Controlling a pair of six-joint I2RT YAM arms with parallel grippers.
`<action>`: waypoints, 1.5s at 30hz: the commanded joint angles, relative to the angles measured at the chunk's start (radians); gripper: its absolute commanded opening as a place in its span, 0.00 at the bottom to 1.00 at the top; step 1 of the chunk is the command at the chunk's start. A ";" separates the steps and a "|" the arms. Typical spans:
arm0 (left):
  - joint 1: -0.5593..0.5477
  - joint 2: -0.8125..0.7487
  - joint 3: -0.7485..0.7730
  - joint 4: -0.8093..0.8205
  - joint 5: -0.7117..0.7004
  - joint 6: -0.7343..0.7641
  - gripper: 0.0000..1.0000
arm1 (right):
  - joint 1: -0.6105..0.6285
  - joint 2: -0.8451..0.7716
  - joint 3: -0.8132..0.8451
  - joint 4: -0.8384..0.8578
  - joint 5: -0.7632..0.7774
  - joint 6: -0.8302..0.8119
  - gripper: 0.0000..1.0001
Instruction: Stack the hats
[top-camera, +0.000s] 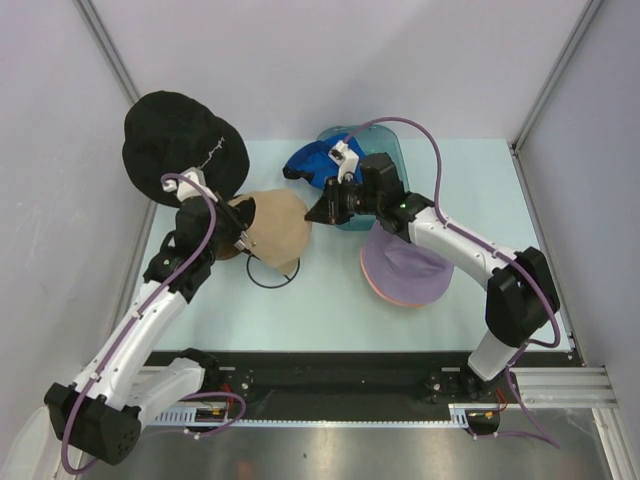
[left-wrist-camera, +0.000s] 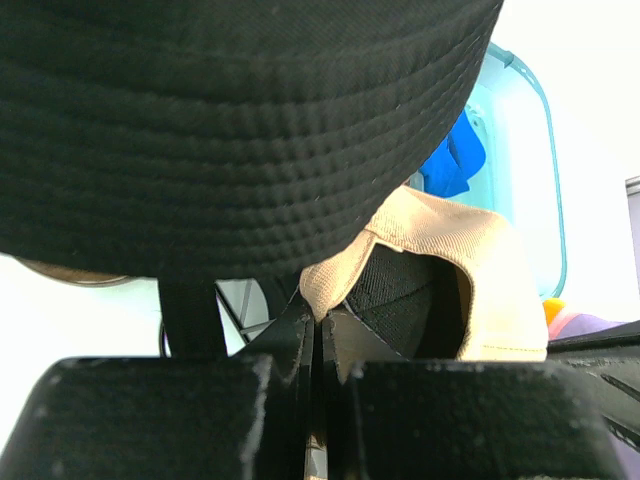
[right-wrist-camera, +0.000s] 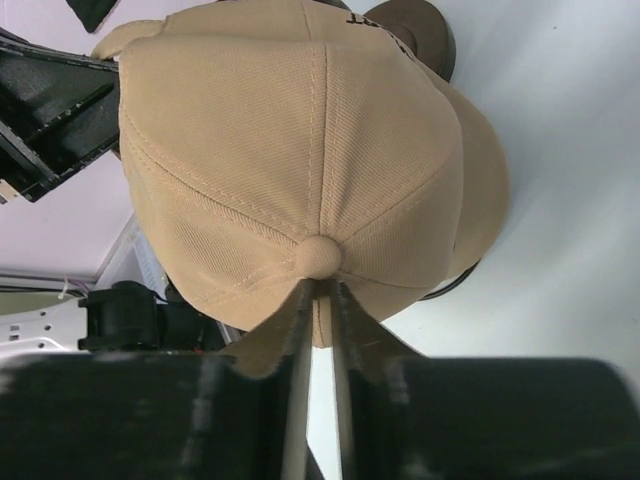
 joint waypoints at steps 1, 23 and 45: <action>0.012 -0.039 -0.009 -0.005 -0.015 0.011 0.00 | 0.006 0.011 0.047 0.018 -0.003 -0.029 0.08; 0.012 -0.144 -0.072 -0.073 -0.002 -0.031 0.00 | 0.008 -0.004 0.101 0.001 -0.036 0.021 0.38; 0.012 -0.154 -0.089 -0.087 0.001 -0.026 0.00 | 0.063 0.114 0.136 0.024 -0.126 0.032 0.62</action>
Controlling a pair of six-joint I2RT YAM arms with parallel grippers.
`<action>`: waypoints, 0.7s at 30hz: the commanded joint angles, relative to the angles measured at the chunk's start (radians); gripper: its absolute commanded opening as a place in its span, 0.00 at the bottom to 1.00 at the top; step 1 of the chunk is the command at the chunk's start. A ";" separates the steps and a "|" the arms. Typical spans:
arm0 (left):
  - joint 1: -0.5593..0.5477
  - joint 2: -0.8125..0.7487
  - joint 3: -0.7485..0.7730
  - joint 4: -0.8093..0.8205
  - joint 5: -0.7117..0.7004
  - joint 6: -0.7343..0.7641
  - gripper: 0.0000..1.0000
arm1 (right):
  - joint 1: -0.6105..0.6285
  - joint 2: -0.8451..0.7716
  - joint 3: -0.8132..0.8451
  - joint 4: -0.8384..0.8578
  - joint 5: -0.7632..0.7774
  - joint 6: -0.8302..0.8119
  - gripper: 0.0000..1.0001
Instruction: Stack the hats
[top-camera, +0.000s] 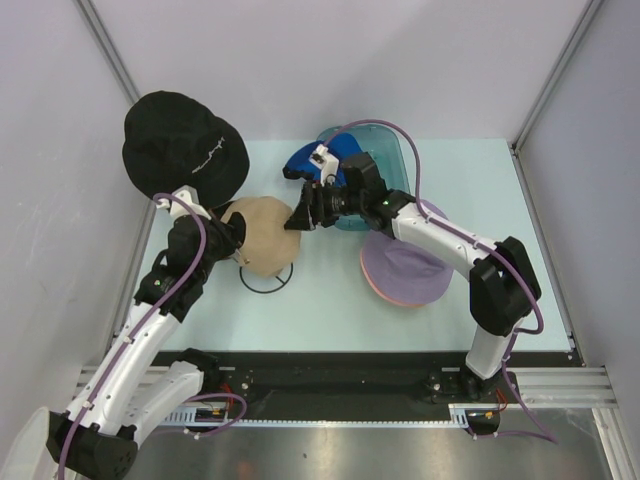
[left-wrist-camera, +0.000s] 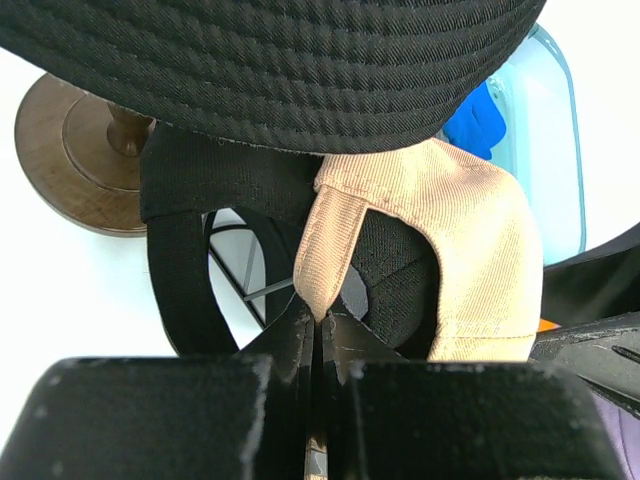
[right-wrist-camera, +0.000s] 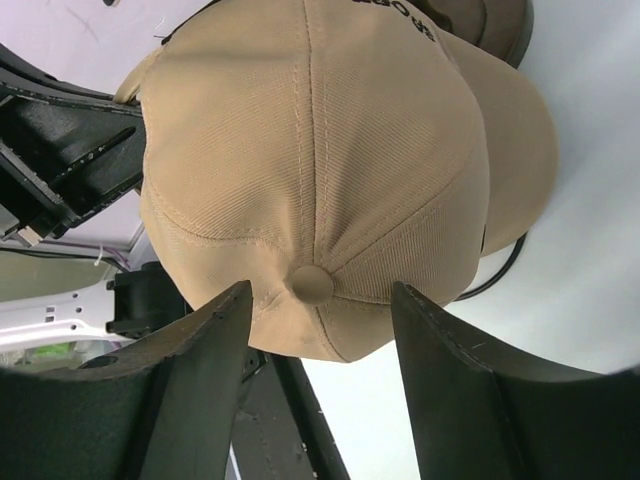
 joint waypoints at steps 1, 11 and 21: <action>0.008 -0.007 0.000 0.010 -0.005 -0.006 0.00 | 0.014 0.015 0.039 0.052 -0.047 0.008 0.59; 0.008 -0.008 0.003 0.006 -0.012 0.008 0.00 | 0.014 0.038 0.074 0.031 -0.020 -0.012 0.02; 0.008 -0.027 0.013 -0.013 -0.017 0.028 0.00 | 0.011 -0.014 0.129 -0.099 0.085 -0.046 0.24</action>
